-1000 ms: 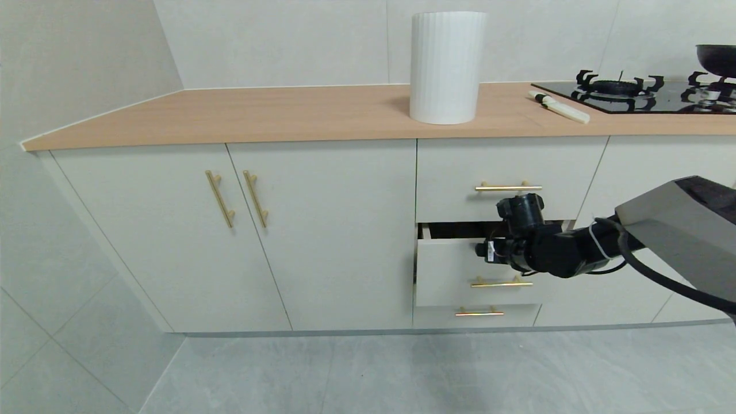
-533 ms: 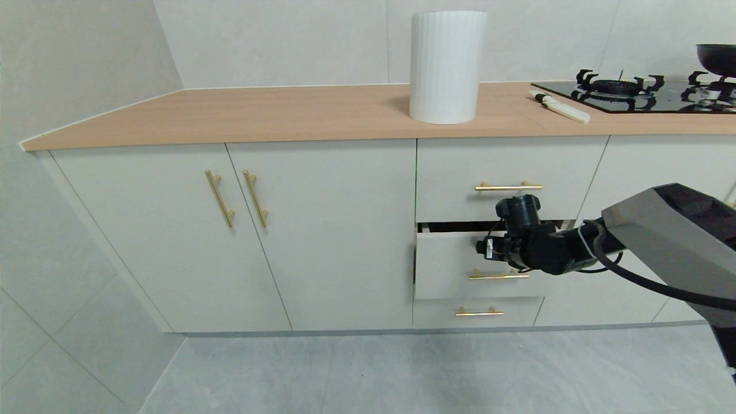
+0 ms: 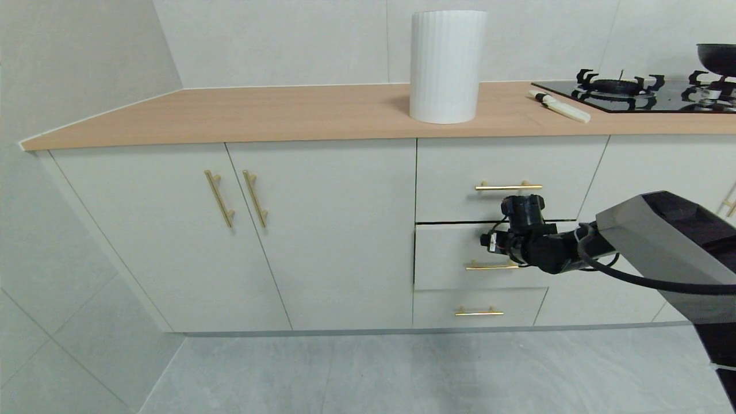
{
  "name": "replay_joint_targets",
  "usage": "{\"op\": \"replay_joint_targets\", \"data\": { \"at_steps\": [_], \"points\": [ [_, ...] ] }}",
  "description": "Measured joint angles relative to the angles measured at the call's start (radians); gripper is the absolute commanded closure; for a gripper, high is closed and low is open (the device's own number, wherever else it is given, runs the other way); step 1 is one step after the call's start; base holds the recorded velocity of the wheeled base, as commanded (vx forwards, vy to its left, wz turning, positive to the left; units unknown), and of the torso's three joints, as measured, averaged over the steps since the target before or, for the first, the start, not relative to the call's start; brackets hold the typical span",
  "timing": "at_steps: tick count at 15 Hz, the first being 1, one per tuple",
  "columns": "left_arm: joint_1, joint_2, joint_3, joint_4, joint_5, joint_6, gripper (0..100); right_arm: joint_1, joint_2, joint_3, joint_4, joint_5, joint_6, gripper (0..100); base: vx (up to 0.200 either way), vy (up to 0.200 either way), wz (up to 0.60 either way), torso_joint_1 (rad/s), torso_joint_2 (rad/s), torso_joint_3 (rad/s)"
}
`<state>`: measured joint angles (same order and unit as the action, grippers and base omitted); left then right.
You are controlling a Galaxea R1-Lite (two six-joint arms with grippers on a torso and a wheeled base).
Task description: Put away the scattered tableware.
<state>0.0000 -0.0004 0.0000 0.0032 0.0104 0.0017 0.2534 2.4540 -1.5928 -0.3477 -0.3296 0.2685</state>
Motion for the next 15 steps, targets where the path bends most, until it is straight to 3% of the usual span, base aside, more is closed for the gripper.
{"op": "replay_joint_targets", "data": {
  "at_steps": [7, 15],
  "points": [
    [0.0, 0.0, 0.0, 0.0, 0.0, 0.0, 0, -0.02, 0.044, -0.083, -0.003, 0.001, 0.002, 0, 0.0, 0.0, 0.0, 0.0, 0.0, 0.0],
    [0.0, 0.0, 0.0, 0.0, 0.0, 0.0, 0, -0.028, 0.051, -0.092, -0.001, 0.0, 0.014, 0, 0.0, 0.0, 0.0, 0.0, 0.0, 0.0]
  ]
}}
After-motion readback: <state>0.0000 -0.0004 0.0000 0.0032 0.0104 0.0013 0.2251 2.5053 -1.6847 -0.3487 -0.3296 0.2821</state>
